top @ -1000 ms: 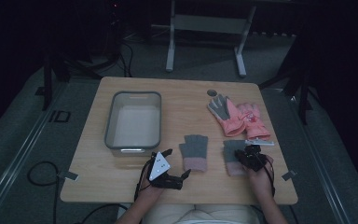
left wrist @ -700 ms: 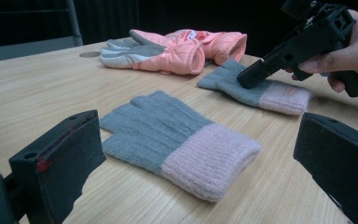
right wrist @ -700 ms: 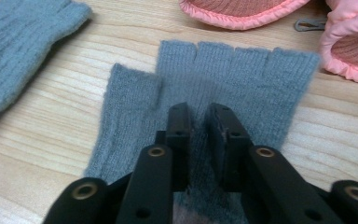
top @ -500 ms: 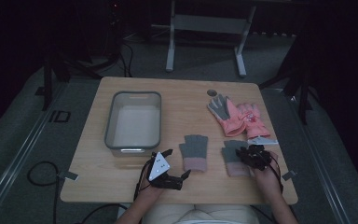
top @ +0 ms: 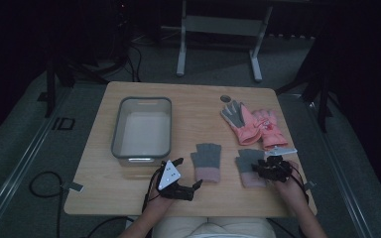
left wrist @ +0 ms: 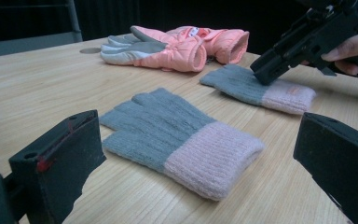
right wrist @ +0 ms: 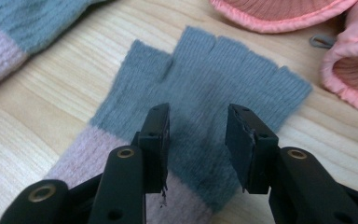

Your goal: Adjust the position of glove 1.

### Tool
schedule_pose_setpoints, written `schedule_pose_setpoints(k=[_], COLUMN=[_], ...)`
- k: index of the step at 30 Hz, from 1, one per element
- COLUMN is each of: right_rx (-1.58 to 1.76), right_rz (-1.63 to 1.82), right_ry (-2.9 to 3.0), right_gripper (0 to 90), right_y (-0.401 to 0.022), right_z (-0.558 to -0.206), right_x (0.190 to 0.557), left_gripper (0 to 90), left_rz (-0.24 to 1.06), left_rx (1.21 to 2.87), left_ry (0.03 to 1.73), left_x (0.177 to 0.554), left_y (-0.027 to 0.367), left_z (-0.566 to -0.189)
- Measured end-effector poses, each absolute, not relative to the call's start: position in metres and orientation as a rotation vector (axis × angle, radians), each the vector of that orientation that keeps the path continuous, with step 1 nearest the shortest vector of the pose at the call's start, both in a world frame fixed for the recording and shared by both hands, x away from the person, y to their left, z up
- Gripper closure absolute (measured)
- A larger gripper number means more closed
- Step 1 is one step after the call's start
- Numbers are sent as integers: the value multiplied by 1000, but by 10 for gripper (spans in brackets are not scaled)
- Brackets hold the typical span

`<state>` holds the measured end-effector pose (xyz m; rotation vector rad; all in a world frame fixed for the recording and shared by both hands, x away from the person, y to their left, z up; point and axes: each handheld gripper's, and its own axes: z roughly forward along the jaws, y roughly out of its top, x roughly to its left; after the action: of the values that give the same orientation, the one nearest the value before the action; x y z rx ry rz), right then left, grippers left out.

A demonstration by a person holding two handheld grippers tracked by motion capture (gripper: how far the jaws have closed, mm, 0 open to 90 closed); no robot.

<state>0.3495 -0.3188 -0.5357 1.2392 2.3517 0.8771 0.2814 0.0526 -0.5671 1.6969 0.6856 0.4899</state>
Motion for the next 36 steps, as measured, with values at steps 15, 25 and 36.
schedule_pose_setpoints(k=[15, 25, 36], right_rx=[1256, 1331, 1249], right_rz=[817, 953, 1138], right_ry=[2349, 2256, 2201], right_gripper=[829, 849, 850], right_y=[-313, -309, -269], right_z=[-542, -506, -453], right_x=[349, 344, 351], left_gripper=[6, 6, 6], left_rz=[558, 541, 549], left_rx=[1702, 1661, 1665], left_ry=[657, 682, 680], left_x=[276, 278, 277], left_y=[50, 55, 55], left_z=[-567, -568, -568])
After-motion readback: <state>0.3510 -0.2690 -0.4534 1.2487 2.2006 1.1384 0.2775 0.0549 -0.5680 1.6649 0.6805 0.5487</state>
